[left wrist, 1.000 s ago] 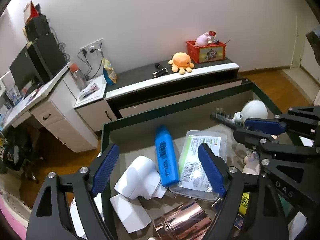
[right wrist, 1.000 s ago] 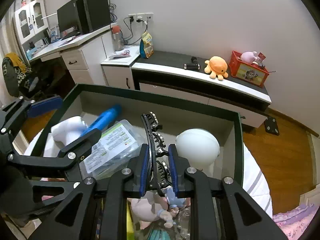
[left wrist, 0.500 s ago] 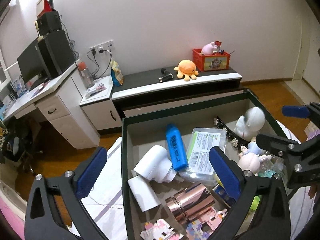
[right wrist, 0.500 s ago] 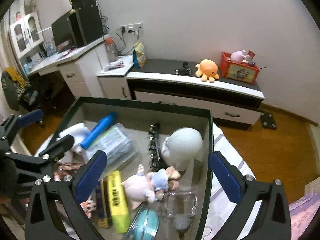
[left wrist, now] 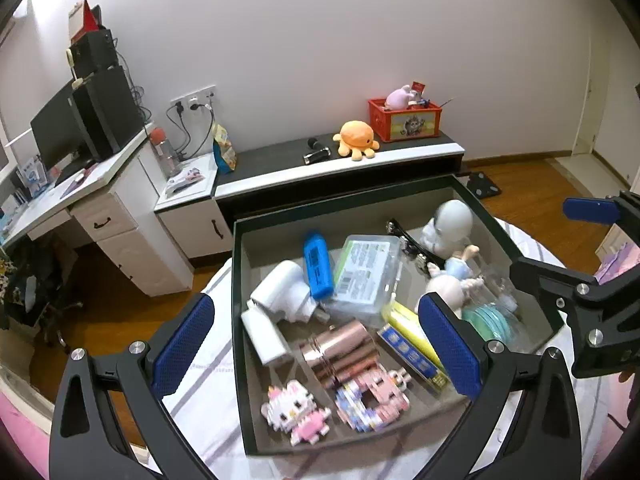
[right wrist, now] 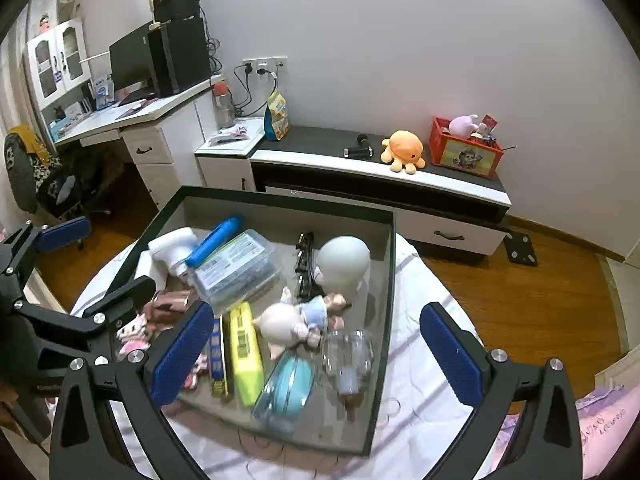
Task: Organize rigid objects
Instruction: 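Withdraw both tools from the box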
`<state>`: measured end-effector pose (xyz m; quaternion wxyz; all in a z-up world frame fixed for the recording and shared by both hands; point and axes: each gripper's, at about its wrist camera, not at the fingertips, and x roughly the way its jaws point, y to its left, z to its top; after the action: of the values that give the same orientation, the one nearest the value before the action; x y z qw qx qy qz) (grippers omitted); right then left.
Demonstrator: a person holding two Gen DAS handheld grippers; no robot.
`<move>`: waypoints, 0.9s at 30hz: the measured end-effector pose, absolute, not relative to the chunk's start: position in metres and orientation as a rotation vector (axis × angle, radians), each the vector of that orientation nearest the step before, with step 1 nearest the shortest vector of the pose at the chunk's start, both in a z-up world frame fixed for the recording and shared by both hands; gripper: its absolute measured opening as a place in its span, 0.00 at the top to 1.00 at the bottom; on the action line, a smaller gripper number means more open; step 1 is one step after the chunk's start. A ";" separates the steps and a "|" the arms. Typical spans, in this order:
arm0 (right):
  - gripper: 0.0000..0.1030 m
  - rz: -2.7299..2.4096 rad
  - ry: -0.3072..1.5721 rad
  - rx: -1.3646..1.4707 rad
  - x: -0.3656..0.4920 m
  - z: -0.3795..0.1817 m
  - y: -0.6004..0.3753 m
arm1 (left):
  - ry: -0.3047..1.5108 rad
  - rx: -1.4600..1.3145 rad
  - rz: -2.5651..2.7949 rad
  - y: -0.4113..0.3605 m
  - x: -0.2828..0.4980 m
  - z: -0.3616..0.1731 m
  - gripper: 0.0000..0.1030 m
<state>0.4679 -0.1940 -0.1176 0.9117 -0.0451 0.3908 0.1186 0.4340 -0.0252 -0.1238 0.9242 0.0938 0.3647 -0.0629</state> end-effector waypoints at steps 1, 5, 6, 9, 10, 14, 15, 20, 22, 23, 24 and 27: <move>0.00 0.241 0.807 -0.100 0.464 -0.117 -0.194 | 0.745 0.192 -0.128 -0.025 0.429 -0.121 0.00; 0.00 0.236 0.791 -0.104 0.443 -0.111 -0.197 | 0.725 0.195 -0.123 -0.027 0.407 -0.111 0.00; 0.00 0.235 0.786 -0.101 0.438 -0.110 -0.198 | 0.717 0.194 -0.120 -0.027 0.402 -0.109 0.00; 0.00 0.235 0.763 -0.090 0.417 -0.105 -0.201 | 0.680 0.176 -0.109 -0.025 0.379 -0.100 0.00; 0.00 0.238 0.755 -0.087 0.411 -0.103 -0.201 | 0.671 0.173 -0.111 -0.024 0.372 -0.097 0.00; 0.00 0.254 0.732 -0.091 0.382 -0.096 -0.196 | 0.621 0.166 -0.100 -0.019 0.341 -0.085 0.00; 0.00 0.259 0.728 -0.097 0.374 -0.094 -0.194 | 0.613 0.164 -0.101 -0.020 0.334 -0.083 0.00; 0.00 0.270 0.667 -0.101 0.336 -0.078 -0.187 | 0.536 0.174 -0.085 -0.018 0.290 -0.066 0.00; 0.00 0.280 0.637 -0.099 0.319 -0.071 -0.184 | 0.503 0.177 -0.073 -0.016 0.271 -0.061 0.00; 0.00 0.285 0.620 -0.097 0.307 -0.068 -0.183 | 0.484 0.172 -0.067 -0.015 0.259 -0.058 0.00; 0.00 0.285 0.608 -0.094 0.301 -0.066 -0.181 | 0.475 0.172 -0.064 -0.014 0.253 -0.056 0.00; 0.00 0.281 0.556 -0.088 0.273 -0.058 -0.179 | 0.421 0.171 -0.055 -0.010 0.225 -0.047 0.00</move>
<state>0.2731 -0.1793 -0.0581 0.9509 -0.0434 0.2735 0.1380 0.2254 -0.0101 -0.0473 0.9739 0.0849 0.2089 -0.0270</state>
